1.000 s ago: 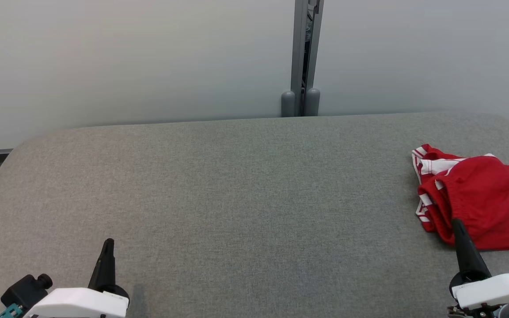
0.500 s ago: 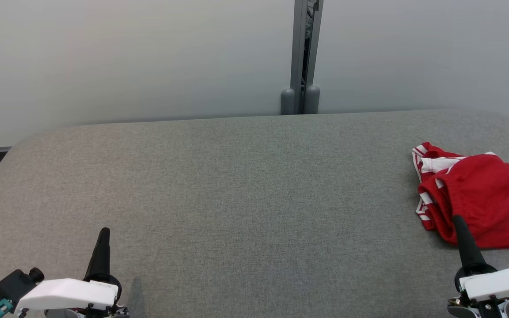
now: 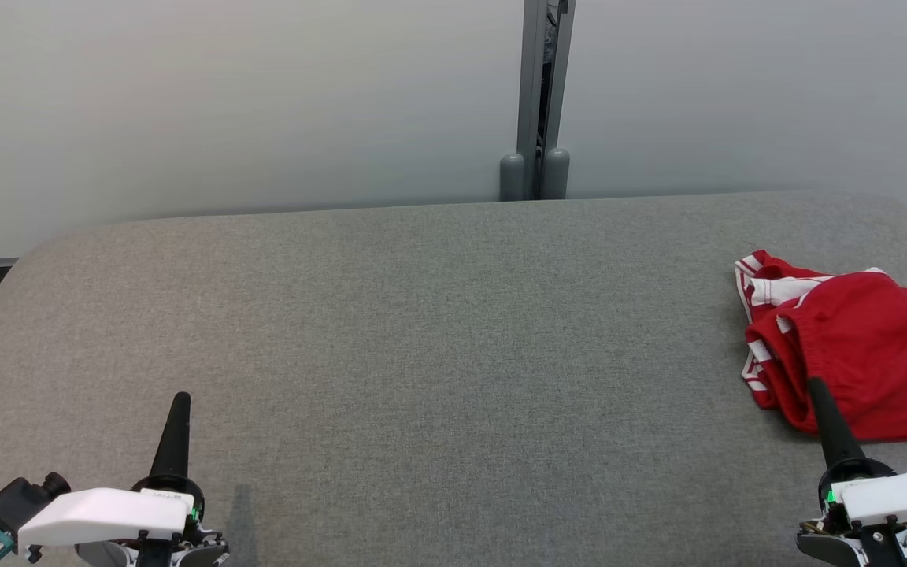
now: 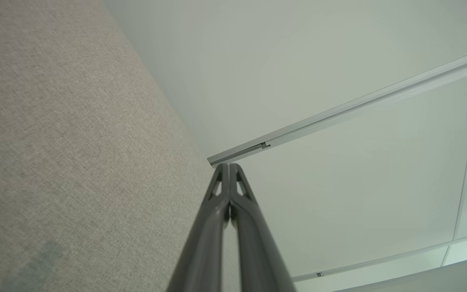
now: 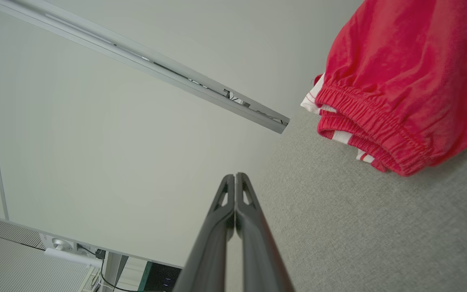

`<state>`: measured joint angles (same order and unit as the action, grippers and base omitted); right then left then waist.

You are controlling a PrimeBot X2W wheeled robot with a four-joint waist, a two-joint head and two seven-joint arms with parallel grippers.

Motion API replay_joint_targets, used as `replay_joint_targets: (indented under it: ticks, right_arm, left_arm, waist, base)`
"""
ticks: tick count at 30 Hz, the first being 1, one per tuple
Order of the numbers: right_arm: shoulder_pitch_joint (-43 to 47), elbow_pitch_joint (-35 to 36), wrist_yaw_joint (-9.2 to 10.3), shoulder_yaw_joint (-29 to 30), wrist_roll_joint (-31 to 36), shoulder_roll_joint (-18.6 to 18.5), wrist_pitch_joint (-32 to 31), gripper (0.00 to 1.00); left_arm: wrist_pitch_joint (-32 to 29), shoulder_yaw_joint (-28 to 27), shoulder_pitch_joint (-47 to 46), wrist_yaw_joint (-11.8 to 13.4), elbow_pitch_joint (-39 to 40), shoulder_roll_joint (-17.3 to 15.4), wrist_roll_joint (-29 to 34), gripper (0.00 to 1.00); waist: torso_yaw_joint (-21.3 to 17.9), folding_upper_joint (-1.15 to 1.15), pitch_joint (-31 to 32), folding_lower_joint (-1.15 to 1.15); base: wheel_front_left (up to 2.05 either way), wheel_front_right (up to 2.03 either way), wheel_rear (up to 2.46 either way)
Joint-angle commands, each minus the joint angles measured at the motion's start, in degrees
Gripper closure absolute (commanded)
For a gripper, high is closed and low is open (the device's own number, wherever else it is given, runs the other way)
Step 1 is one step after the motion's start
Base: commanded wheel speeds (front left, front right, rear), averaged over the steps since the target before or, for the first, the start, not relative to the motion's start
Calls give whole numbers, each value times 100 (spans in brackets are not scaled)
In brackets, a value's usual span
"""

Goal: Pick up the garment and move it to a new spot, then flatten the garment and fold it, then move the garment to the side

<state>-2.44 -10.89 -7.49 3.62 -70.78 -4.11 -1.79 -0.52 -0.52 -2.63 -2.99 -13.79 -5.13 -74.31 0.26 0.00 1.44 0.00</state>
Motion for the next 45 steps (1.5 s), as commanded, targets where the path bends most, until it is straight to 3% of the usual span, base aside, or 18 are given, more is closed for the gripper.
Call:
replay_joint_targets:
  ticks: [1,45]
  right_arm:
    - [-118,16,-1,44,-108,-26,-29,100]
    - [-373,-275,0,255,-1912,87,-421,100]
  left_arm:
    - [-27,-58,-130,-45,32,-28,-76,100]
    - [-548,-558,-380,-418,-22,190,-1587,100]
  waist:
    - [0,0,-2,0]
    - [-21,0,-135,0]
  base:
    - [0,0,0]
    - [0,0,0]
